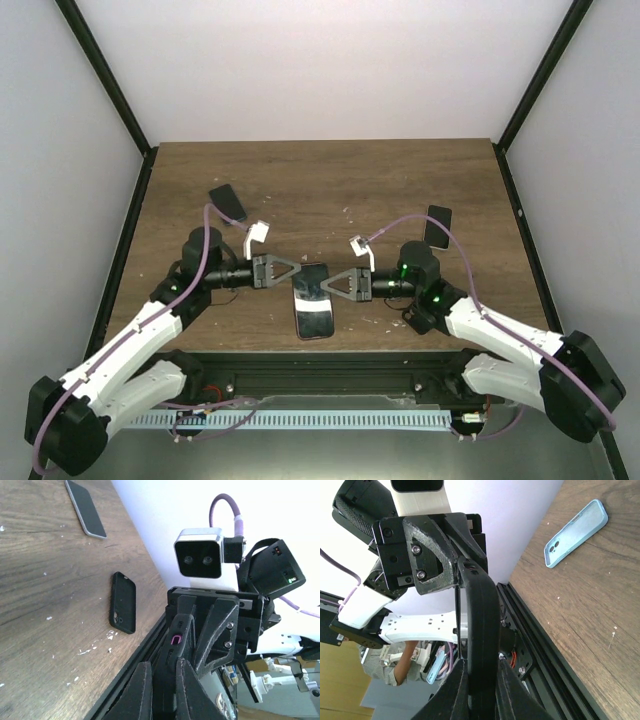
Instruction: Put the phone into the phone case
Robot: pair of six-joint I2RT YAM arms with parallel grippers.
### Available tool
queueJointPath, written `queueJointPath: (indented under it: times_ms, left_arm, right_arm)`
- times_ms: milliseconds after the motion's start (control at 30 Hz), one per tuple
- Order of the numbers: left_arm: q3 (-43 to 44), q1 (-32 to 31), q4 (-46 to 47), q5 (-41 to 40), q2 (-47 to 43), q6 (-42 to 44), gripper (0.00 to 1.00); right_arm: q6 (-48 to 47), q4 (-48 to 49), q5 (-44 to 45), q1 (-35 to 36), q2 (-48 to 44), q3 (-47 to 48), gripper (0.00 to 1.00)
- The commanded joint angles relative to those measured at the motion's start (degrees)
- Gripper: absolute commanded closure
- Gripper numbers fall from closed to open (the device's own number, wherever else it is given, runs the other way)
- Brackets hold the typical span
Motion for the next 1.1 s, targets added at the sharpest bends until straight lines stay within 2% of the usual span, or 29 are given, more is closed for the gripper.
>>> queueJointPath:
  times_ms: [0, 167, 200, 267, 333, 400, 500, 633, 833, 1067]
  left_arm:
    - [2.28, 0.1, -2.48, -4.79, 0.4, 2.08, 1.0]
    - [4.93, 0.1, -7.32, -5.3, 1.32, 4.49, 0.99]
    - [5.46, 0.14, -8.23, -5.27, 1.31, 4.58, 0.92]
    - [6.53, 0.15, -10.24, -5.53, 1.03, 4.4, 0.68]
    - [6.95, 0.11, -11.36, -5.46, 0.5, 3.43, 0.5]
    - [6.25, 0.11, -11.28, -4.56, -0.46, 1.4, 0.44]
    - [3.52, 0.1, -9.49, -1.74, -2.16, -2.13, 0.39]
    - [-0.53, 0.03, -5.96, 1.15, -5.03, -7.41, 0.36]
    - [-7.8, 0.01, 7.17, 5.71, -6.81, -17.12, 0.34]
    - [-8.1, -0.44, 10.28, 6.55, -3.94, -19.73, 0.35]
  right_arm:
    - [-0.74, 3.11, 0.08, 0.4, -1.14, 1.03, 0.99]
    - [-0.15, 1.99, 3.53, 0.45, -0.86, 0.73, 0.99]
    - [0.45, 2.82, 3.76, 0.45, -0.92, 0.63, 0.99]
    - [1.18, 3.85, 5.11, 0.4, -1.71, 0.92, 0.99]
    - [1.14, 2.79, 8.39, 0.35, -3.22, 1.41, 0.99]
    - [1.04, 0.54, 13.46, 0.34, -5.28, 1.79, 0.99]
    - [2.36, -1.21, 20.7, 0.23, -8.6, 1.33, 0.99]
    - [4.52, 0.11, 25.93, 0.18, -11.23, 0.18, 0.99]
    - [9.47, 5.58, 27.76, 0.21, -12.55, -1.41, 0.99]
    - [10.54, 6.19, 29.91, 0.26, -12.4, -1.77, 0.99]
